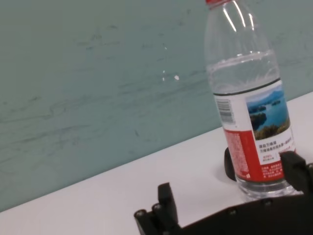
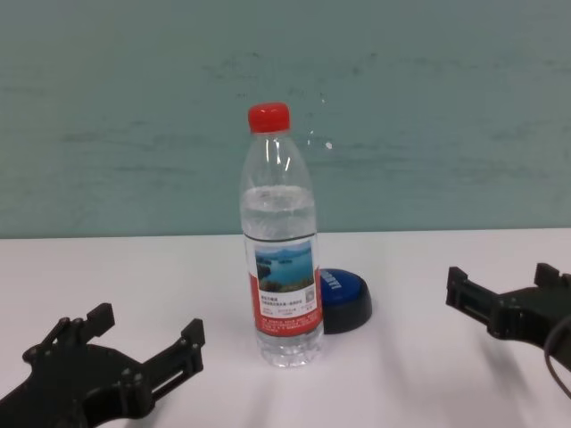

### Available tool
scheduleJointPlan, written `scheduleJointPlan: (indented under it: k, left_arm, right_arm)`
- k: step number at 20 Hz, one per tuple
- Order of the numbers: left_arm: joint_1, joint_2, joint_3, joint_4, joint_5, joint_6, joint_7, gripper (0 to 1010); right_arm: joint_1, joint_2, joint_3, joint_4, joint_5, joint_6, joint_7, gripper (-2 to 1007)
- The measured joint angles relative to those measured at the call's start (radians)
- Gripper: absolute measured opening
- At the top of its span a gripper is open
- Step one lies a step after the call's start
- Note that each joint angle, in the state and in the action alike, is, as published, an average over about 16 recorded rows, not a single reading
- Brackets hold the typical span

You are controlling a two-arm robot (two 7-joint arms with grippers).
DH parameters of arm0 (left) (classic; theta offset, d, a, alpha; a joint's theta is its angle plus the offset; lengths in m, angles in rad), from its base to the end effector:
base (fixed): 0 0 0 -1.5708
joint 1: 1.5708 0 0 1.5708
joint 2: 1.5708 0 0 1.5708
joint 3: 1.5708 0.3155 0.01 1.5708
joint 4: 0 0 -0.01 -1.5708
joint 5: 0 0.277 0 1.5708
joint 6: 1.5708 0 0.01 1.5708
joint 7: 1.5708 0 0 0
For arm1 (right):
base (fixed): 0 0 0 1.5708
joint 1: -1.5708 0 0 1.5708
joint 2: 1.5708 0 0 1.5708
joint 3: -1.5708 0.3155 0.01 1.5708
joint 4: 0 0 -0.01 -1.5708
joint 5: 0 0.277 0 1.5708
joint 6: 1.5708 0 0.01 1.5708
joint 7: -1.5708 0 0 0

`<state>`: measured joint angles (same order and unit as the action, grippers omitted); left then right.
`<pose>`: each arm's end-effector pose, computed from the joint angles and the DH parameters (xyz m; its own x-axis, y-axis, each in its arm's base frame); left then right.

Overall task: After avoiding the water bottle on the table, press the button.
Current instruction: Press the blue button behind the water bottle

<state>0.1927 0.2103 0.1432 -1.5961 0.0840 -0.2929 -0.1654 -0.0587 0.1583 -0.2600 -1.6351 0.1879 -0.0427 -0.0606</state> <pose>0.2274 0.0242 -0.3677 0.3500 0.8980 0.2667 -0.9264 0.3741 -0.0439 0.2681 0.0270 -0.3311 0.2027 -0.9779 -0.0508 0.9792 0.2027 0.0060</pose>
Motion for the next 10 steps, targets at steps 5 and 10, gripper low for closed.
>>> scheduleJointPlan:
  k: [5,10]
  left_arm:
    - [0.000,-0.001,0.000,0.002,-0.002,-0.005,0.000,1000]
    - [0.000,0.000,0.000,0.001,-0.001,-0.010,0.001,1000]
  right_arm:
    - [0.000,0.000,0.000,0.000,0.000,0.000,0.000,1004]
    - [0.000,0.000,0.000,0.000,0.000,0.000,0.000,1004]
